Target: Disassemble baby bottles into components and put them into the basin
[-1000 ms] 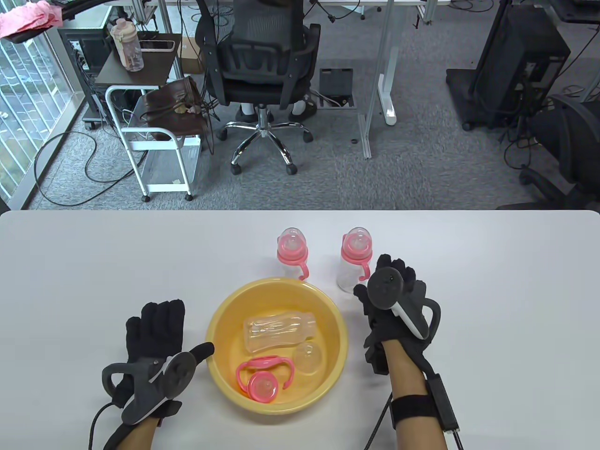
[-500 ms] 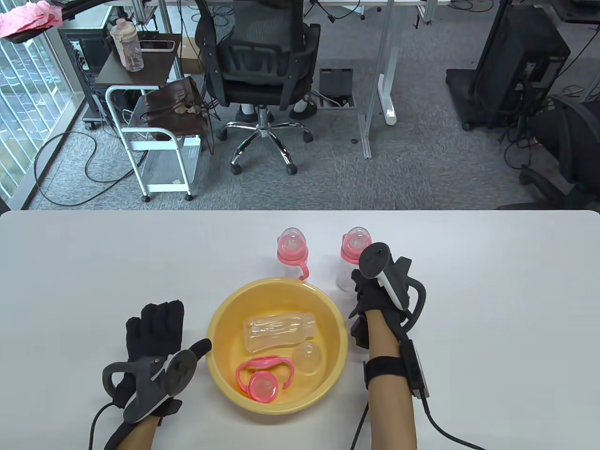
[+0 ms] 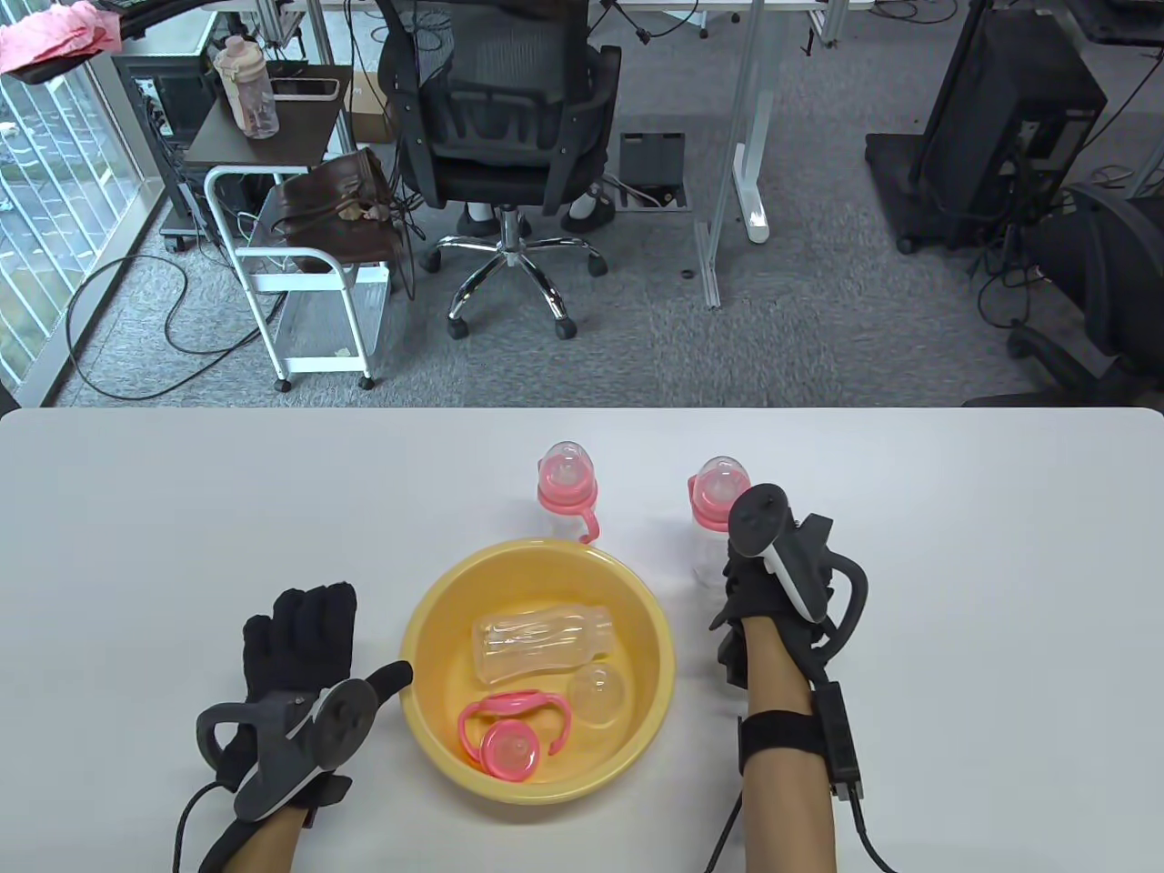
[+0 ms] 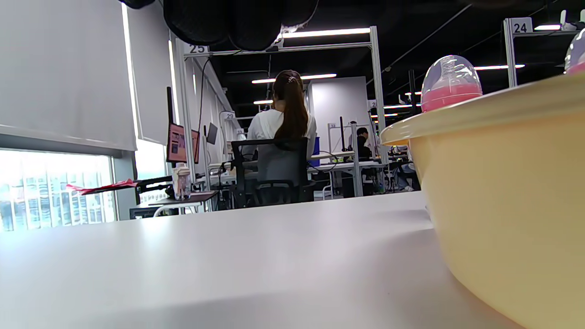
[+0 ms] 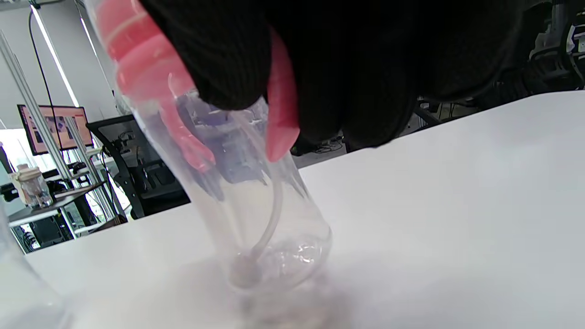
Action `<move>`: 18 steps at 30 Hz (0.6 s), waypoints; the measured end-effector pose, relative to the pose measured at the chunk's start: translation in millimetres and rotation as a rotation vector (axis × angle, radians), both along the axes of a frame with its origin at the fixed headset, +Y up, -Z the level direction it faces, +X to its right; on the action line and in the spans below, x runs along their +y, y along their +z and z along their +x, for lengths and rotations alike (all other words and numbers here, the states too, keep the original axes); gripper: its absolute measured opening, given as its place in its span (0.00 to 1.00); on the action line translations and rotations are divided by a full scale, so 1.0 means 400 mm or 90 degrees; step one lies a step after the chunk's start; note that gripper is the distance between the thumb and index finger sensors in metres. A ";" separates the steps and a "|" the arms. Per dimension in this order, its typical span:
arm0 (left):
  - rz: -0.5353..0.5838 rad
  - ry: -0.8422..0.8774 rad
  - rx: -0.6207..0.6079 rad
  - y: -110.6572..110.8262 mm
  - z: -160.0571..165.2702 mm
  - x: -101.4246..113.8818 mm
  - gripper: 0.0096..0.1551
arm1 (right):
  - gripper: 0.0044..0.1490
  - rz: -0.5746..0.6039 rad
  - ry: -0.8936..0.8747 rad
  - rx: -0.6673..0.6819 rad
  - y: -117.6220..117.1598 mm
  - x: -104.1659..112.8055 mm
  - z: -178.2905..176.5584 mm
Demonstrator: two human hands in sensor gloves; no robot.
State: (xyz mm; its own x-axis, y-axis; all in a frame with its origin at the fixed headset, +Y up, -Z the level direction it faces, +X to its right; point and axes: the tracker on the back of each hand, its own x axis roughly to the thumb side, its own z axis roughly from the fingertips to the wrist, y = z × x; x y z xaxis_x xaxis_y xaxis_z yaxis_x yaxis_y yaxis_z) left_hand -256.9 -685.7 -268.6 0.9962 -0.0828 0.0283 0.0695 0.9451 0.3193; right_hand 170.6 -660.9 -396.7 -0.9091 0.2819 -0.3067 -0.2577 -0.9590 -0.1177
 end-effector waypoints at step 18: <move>-0.015 0.110 -0.136 0.039 0.042 0.004 0.61 | 0.24 0.245 -0.231 0.432 0.266 0.166 -0.253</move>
